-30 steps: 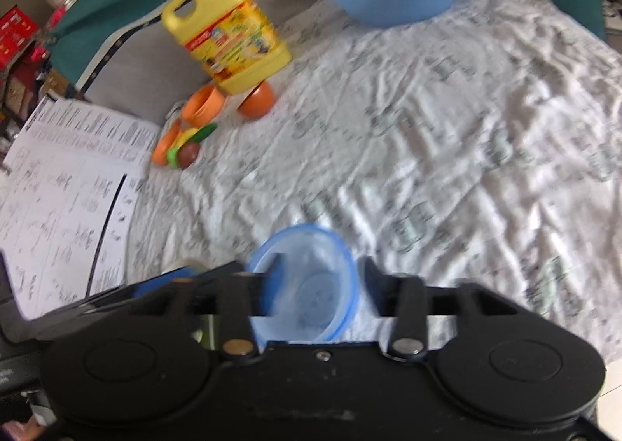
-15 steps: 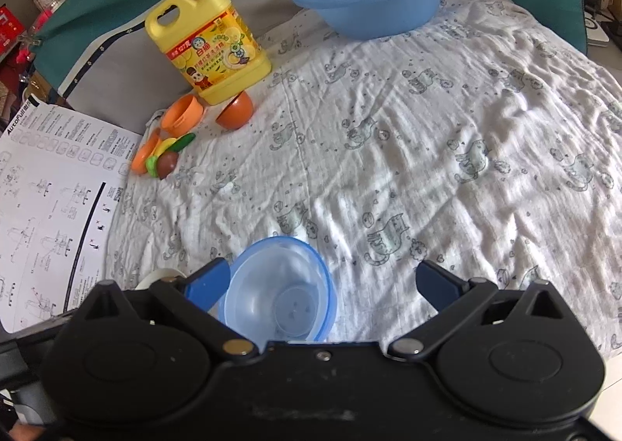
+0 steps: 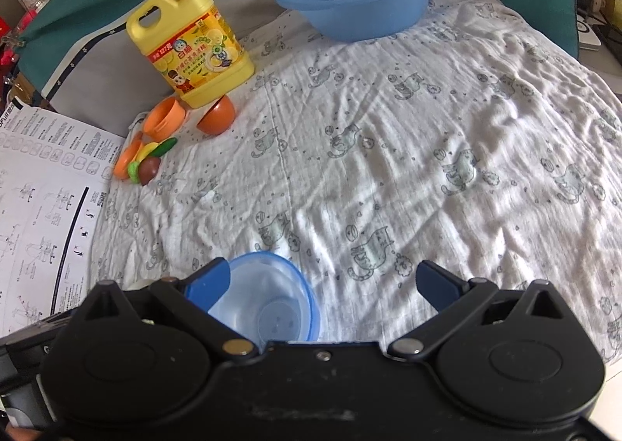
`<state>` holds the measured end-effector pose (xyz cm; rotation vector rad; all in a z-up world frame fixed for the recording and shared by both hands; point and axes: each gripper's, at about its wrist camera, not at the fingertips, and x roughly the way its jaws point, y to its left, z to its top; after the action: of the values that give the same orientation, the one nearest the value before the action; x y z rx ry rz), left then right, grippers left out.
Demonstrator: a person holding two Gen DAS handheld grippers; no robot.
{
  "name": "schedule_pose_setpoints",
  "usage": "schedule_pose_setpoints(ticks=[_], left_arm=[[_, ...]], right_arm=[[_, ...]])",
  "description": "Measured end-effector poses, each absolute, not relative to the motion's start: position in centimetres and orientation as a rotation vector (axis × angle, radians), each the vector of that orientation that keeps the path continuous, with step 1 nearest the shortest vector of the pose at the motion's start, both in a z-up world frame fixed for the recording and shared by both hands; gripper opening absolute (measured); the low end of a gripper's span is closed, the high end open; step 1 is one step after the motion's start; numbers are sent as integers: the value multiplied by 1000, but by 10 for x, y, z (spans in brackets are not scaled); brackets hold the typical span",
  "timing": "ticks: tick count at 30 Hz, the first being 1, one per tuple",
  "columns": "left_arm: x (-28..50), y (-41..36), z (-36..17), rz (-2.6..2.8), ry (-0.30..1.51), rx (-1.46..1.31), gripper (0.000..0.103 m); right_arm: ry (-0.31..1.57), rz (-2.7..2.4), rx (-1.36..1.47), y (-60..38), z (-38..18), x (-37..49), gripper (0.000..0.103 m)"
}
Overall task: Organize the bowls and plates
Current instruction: 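Move both grippers to the small orange bowl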
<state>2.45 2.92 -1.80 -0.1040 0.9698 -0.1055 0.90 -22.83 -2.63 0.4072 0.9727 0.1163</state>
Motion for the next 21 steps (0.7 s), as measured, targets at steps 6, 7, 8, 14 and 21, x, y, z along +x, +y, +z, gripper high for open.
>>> schedule_pose_setpoints(ticks=[6, 7, 8, 14, 21], left_arm=[[35, 35, -19, -106, 974, -112, 103], [38, 36, -19, -105, 974, -113, 103], [40, 37, -19, -104, 974, -114, 103], [60, 50, -20, -87, 977, -123, 103], [96, 79, -20, -60, 979, -183, 103]], right_arm=[[981, 125, 382, -216, -25, 22, 103], [981, 129, 377, -213, -24, 25, 103], [981, 132, 370, -210, -23, 28, 103], [985, 156, 351, -191, -18, 52, 103], [1002, 184, 344, -167, -16, 95, 103]])
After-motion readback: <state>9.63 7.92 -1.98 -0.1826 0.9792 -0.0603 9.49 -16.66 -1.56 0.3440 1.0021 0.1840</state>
